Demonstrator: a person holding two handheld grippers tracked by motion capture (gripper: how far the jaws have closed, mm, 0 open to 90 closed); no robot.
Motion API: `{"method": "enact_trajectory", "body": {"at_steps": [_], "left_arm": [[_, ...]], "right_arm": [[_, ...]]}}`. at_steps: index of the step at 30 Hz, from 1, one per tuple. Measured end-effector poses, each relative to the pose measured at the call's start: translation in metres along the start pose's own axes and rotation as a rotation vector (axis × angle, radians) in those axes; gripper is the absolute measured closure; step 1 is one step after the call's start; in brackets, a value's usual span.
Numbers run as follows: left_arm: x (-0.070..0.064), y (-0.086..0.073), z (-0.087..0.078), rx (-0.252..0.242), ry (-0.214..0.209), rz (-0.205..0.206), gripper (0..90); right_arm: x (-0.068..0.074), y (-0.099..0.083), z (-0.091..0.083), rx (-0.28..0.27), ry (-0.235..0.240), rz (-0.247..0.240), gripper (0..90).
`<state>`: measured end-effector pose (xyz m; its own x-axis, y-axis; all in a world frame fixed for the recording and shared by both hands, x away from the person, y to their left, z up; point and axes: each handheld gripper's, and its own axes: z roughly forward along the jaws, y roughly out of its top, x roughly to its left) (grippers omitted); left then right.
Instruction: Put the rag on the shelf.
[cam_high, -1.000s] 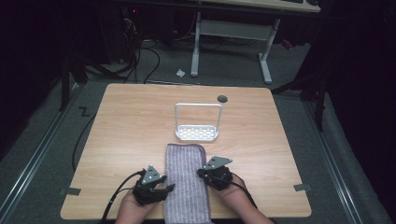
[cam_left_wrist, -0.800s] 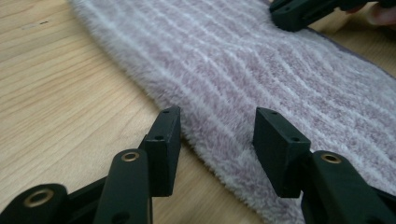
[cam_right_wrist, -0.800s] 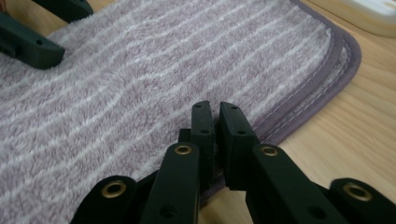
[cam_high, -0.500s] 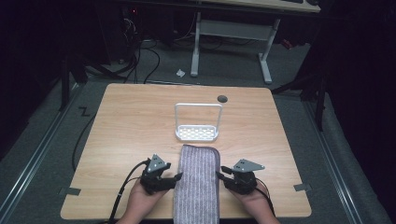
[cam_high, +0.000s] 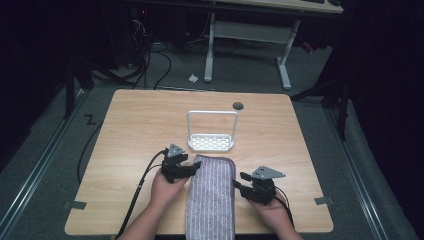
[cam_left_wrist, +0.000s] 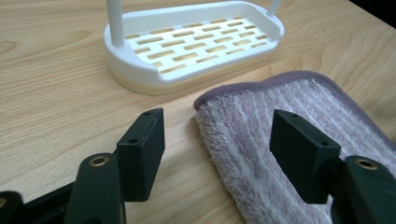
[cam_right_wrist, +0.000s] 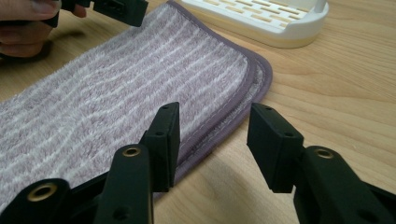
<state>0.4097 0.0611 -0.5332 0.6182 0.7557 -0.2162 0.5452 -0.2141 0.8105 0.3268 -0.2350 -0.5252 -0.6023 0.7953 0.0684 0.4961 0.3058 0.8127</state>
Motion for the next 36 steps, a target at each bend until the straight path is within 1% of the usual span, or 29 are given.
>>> {"method": "enact_trajectory", "body": {"at_steps": [1,2,3,4,7,8,9,10,11,12,13,14,15,16,17,18,20,22,24,25,26,27,28,29,31,32,34,35,36], "left_arm": [[0.000,-0.001,0.002,0.008,0.011,-0.002,36.8],[0.001,-0.003,0.005,0.030,0.007,-0.015,38.2],[0.001,-0.003,0.005,0.030,0.007,-0.015,38.9],[0.001,-0.004,0.007,0.046,0.003,-0.024,38.9],[-0.001,-0.002,0.008,0.037,-0.011,-0.040,42.9],[-0.002,-0.002,0.009,0.044,-0.017,-0.043,42.9],[-0.005,-0.001,0.013,0.060,-0.029,-0.030,43.7],[-0.005,-0.001,0.013,0.060,-0.029,-0.030,45.4],[-0.008,0.000,0.015,0.060,-0.036,-0.022,44.8],[-0.008,0.000,0.015,0.060,-0.036,-0.022,42.8],[-0.010,0.000,0.018,0.059,-0.055,-0.034,41.2],[-0.012,0.000,0.019,0.059,-0.069,-0.030,39.7],[-0.012,0.000,0.019,0.059,-0.069,-0.030,38.0],[-0.014,0.000,0.019,0.060,-0.068,-0.021,37.9],[-0.016,0.000,0.020,0.062,-0.067,-0.003,37.8],[-0.016,0.000,0.020,0.062,-0.067,-0.003,37.7],[-0.015,-0.001,0.019,0.060,-0.080,-0.011,37.4],[-0.015,-0.001,0.019,0.059,-0.078,-0.015,37.5],[-0.015,-0.001,0.018,0.056,-0.066,-0.025,41.0],[-0.014,-0.002,0.018,0.053,-0.058,-0.038,44.4],[-0.010,-0.002,0.017,0.045,-0.060,-0.083,50.9],[-0.010,-0.002,0.017,0.045,-0.060,-0.083,52.7],[-0.008,-0.003,0.017,0.040,-0.063,-0.104,52.7],[-0.008,-0.003,0.017,0.037,-0.060,-0.112,55.7],[-0.008,-0.003,0.017,0.039,-0.056,-0.108,55.7],[-0.007,-0.003,0.017,0.036,-0.065,-0.112,53.2],[-0.007,-0.003,0.016,0.031,-0.069,-0.115,50.4],[-0.007,-0.003,0.016,0.029,-0.068,-0.114,42.5],[-0.007,-0.003,0.015,0.026,-0.065,-0.115,42.5]], "right_arm": [[0.000,0.000,0.000,0.000,0.000,0.000,54.7],[-0.003,0.005,0.008,0.001,0.003,0.013,53.7],[-0.003,0.005,0.008,0.001,0.003,0.013,53.7],[-0.004,0.008,0.011,0.002,-0.002,0.014,53.3],[-0.012,0.022,0.029,0.025,-0.033,0.033,47.7],[-0.012,0.022,0.029,0.025,-0.033,0.033,47.7],[-0.016,0.027,0.037,0.036,-0.047,0.057,46.1],[-0.016,0.027,0.037,0.036,-0.047,0.057,46.1],[-0.020,0.030,0.043,0.051,-0.059,0.076,45.9],[-0.021,0.030,0.045,0.052,-0.061,0.079,45.9],[-0.022,0.031,0.048,0.059,-0.058,0.091,45.8],[-0.023,0.031,0.049,0.067,-0.064,0.094,47.5],[-0.023,0.031,0.049,0.067,-0.064,0.094,47.5],[-0.023,0.031,0.054,0.104,-0.066,0.105,48.3],[-0.022,0.031,0.056,0.114,-0.071,0.092,48.7],[-0.022,0.031,0.056,0.114,-0.071,0.092,48.7],[-0.018,0.030,0.057,0.110,-0.091,0.065,52.6],[-0.017,0.030,0.057,0.113,-0.088,0.071,54.6],[-0.017,0.029,0.056,0.105,-0.092,0.078,58.1],[-0.018,0.029,0.056,0.104,-0.093,0.078,59.9],[-0.018,0.027,0.055,0.095,-0.097,0.080,63.8],[-0.017,0.026,0.055,0.091,-0.098,0.079,65.7],[-0.017,0.026,0.055,0.091,-0.098,0.079,65.7],[-0.014,0.026,0.055,0.091,-0.106,0.065,69.3],[-0.013,0.025,0.056,0.088,-0.105,0.057,71.5],[-0.010,0.025,0.056,0.084,-0.107,0.046,76.4],[-0.010,0.025,0.056,0.083,-0.104,0.046,78.6],[-0.009,0.024,0.056,0.084,-0.098,0.043,80.8],[-0.009,0.024,0.056,0.084,-0.098,0.043,80.8]]}}
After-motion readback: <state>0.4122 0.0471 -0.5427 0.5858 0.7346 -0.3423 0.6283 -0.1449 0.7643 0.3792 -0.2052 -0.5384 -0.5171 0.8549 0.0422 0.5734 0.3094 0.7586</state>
